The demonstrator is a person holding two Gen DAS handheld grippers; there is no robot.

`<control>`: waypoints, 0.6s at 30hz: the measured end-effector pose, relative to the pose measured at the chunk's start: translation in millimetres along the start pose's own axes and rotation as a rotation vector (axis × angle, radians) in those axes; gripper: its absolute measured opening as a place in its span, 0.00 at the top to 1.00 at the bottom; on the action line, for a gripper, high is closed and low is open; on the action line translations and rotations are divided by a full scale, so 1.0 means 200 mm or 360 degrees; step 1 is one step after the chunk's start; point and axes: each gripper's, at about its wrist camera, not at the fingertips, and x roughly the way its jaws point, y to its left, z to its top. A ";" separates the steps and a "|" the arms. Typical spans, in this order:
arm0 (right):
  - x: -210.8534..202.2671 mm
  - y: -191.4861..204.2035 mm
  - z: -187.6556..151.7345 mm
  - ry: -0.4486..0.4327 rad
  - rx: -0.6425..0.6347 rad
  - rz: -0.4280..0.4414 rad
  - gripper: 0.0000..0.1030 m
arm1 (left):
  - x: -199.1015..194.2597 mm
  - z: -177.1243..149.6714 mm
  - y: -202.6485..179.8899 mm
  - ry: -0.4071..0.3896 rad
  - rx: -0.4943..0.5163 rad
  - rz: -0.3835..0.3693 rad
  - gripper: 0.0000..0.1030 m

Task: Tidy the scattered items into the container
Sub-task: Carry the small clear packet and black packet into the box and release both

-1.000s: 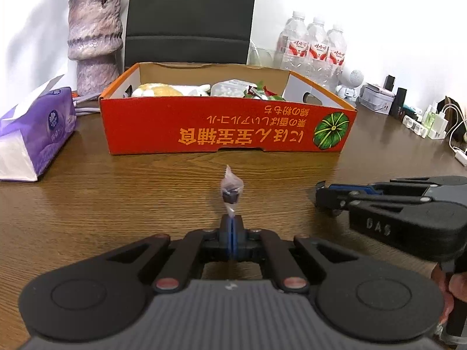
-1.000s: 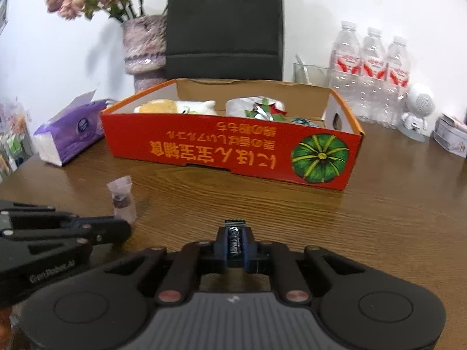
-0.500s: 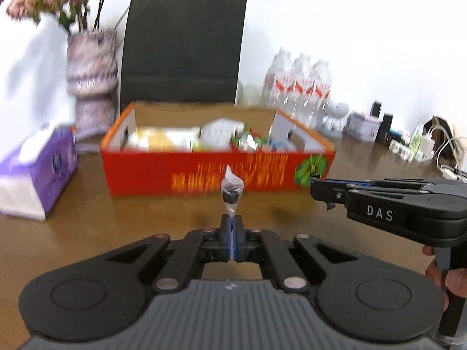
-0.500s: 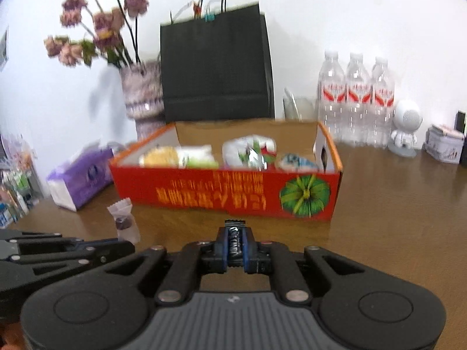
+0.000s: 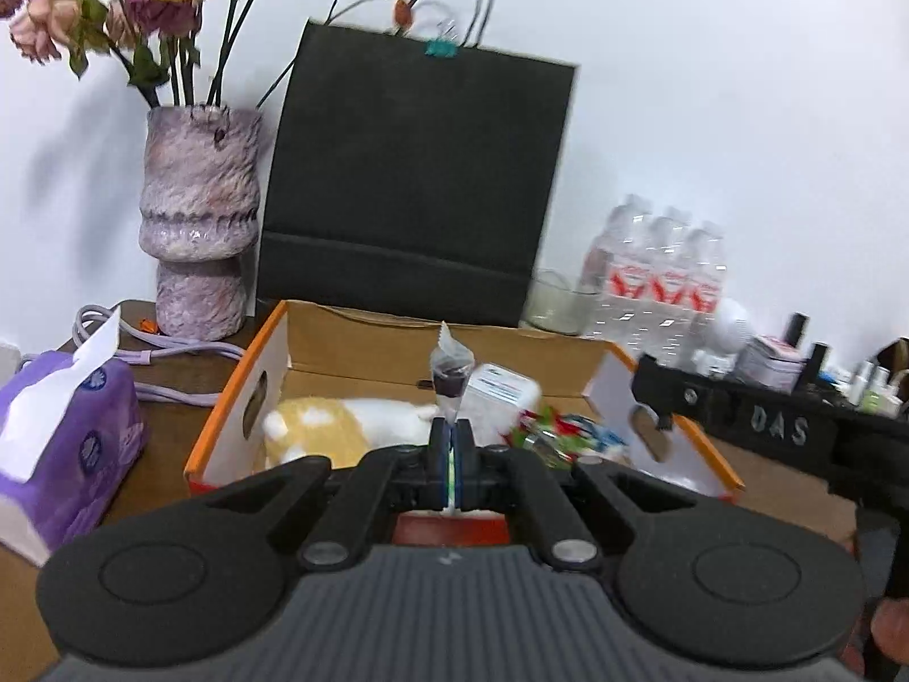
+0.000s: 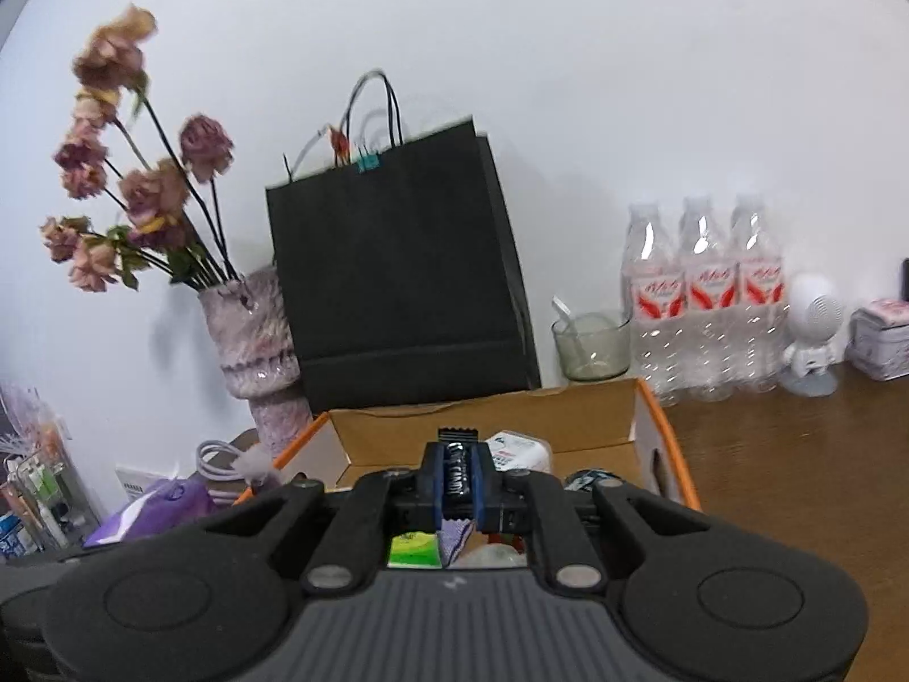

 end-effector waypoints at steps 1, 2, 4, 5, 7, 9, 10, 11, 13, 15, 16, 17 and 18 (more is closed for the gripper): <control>0.05 0.00 0.00 0.0019 -0.0011 -0.0009 0.92 | 0.05 0.01 0.02 0.0011 -0.0015 0.0005 0.98; 0.09 -0.01 0.01 0.0040 -0.0023 -0.0019 0.91 | 0.08 0.02 0.03 0.0020 -0.0025 0.0008 0.98; 0.17 -0.01 0.01 0.0069 -0.0059 -0.0042 0.92 | 0.16 0.03 0.04 0.0040 -0.0019 0.0018 0.98; 0.21 -0.02 0.00 0.0078 -0.0086 -0.0066 0.92 | 0.19 0.03 0.04 0.0050 -0.0005 0.0026 0.98; 0.25 -0.03 -0.01 0.0101 -0.0116 -0.0094 0.92 | 0.24 0.03 0.03 0.0075 0.0018 0.0043 0.98; 0.29 -0.05 -0.02 0.0133 -0.0111 -0.0095 0.91 | 0.26 0.02 0.03 0.0095 0.0033 0.0056 0.98; 0.30 -0.06 -0.02 0.0148 -0.0107 -0.0097 0.91 | 0.27 0.02 0.03 0.0100 0.0040 0.0069 0.98; 0.31 -0.06 -0.03 0.0163 -0.0103 -0.0101 0.91 | 0.27 0.02 0.04 0.0099 0.0043 0.0081 0.97; 0.32 -0.08 -0.04 0.0191 -0.0084 -0.0105 0.86 | 0.26 0.02 0.04 0.0085 0.0041 0.0133 0.83; 0.33 -0.09 -0.04 0.0228 -0.0052 -0.0094 0.49 | 0.23 0.03 0.04 0.0050 0.0035 0.0204 0.34; 0.32 -0.09 -0.03 0.0243 -0.0030 -0.0087 0.12 | 0.20 0.03 0.04 0.0002 0.0035 0.0300 0.05; 0.31 -0.10 -0.02 0.0248 -0.0011 -0.0089 0.00 | 0.18 0.04 0.04 -0.0046 0.0052 0.0369 0.00; 0.29 -0.11 -0.01 0.0238 0.0010 -0.0102 0.00 | 0.16 0.05 0.03 -0.0096 0.0078 0.0408 0.00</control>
